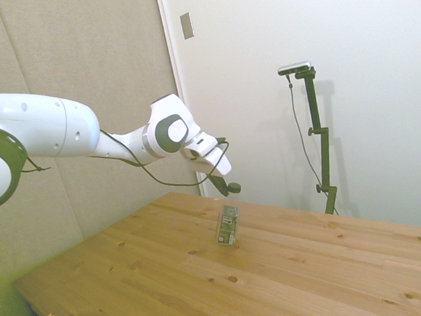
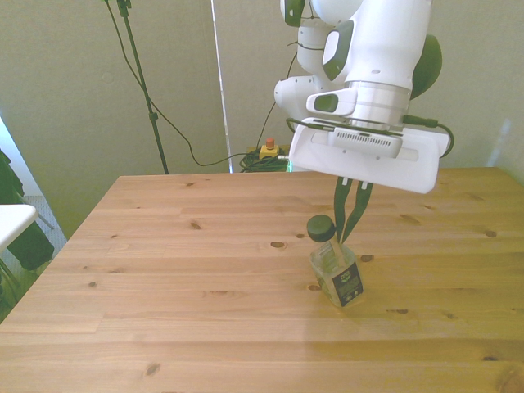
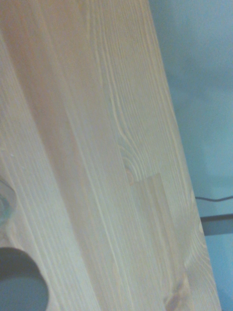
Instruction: Knock down the bottle
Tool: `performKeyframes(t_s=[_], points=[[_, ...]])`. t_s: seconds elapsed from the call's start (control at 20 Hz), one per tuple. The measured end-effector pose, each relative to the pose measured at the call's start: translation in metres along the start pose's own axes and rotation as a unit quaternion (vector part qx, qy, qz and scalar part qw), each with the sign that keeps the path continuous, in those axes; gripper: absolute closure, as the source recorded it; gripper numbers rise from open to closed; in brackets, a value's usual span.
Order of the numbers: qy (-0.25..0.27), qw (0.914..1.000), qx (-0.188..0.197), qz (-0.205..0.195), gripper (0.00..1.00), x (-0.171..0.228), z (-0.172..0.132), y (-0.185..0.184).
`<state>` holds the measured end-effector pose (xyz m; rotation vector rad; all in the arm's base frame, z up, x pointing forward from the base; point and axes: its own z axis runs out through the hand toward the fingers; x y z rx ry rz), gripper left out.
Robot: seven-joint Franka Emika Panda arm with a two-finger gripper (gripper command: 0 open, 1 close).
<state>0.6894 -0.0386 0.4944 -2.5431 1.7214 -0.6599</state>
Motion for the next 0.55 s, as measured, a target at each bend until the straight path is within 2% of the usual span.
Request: performKeyframes(t_s=[0.35,0.55], points=[[0.015,0.9991,-0.023,0.032,1.0,0.045,0.035,0.008],[0.013,0.9991,-0.018,0.038,1.0,0.05,0.034,0.007]])
